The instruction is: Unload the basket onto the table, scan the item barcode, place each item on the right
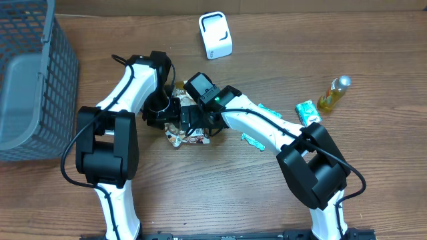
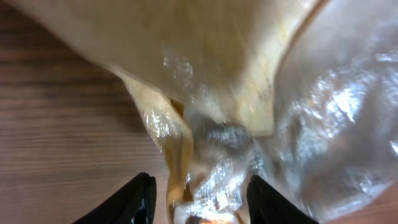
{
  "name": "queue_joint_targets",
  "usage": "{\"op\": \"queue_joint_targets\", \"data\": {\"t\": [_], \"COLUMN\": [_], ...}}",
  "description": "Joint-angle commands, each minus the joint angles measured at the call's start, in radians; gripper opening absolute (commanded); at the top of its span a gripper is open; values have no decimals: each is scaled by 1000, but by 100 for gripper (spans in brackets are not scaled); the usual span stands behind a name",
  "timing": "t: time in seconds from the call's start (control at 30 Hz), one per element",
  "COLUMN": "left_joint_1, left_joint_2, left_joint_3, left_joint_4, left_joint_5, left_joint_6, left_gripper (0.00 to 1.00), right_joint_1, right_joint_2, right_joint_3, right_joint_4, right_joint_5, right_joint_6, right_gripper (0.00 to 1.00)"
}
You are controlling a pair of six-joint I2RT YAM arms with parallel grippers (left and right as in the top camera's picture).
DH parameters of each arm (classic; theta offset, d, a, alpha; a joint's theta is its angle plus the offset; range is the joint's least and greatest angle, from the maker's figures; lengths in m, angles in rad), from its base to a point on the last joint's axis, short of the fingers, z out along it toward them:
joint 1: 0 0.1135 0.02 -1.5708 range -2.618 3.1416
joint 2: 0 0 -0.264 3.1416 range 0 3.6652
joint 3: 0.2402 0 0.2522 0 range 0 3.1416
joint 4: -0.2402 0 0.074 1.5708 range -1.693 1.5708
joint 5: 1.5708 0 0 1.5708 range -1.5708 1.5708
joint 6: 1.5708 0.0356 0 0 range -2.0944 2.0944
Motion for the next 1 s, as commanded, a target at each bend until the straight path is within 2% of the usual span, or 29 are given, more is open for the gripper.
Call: {"op": "queue_joint_targets", "data": {"t": [0.0, 0.13, 0.2, 0.27, 0.3, 0.33, 0.4, 0.43, 0.5, 0.9, 0.93, 0.97], "left_joint_1": [21, 40, 40, 40, 40, 40, 39, 39, 39, 41, 41, 42], "left_joint_2": [2, 2, 2, 5, 8, 13, 15, 15, 18, 27, 27, 27], "left_joint_3": [149, 276, 278, 266, 260, 252, 225, 216, 208, 208, 208, 208], "left_joint_4": [-76, -113, -76, -25, -1, 26, 77, 93, 110, 86, 78, 63], "left_joint_5": [29, 29, 27, 21, 21, 21, 21, 21, 20, -14, -23, -55], "left_joint_6": [22, -6, -18, -43, -63, -82, -115, -119, -121, -121, -122, -123], "left_gripper": [53, 61, 59, 53, 49, 40, 20, 11, 4, 4, 6, 13], "right_joint_1": [-12, -43, -61, -74, -82, -85, -87, -87, -87, -72, -71, -71], "right_joint_2": [0, 0, 0, 0, 0, 0, 0, 0, 0, 1, 1, 2], "right_joint_3": [-2, 9, 9, 9, 9, 9, 9, 9, 9, 9, 9, 9], "right_joint_4": [22, 50, 63, 71, 74, 75, 76, 76, 78, 242, 246, 249], "right_joint_5": [-6, -100, -107, -108, -108, -108, -108, -108, -108, -172, -171, -172], "right_joint_6": [6, 7, 6, 7, 7, 7, 7, 7, 7, 32, 42, 53], "right_gripper": [100, 99, 87, 68, 48, 32, 10, 4, 4, 4, 4, 4]}}
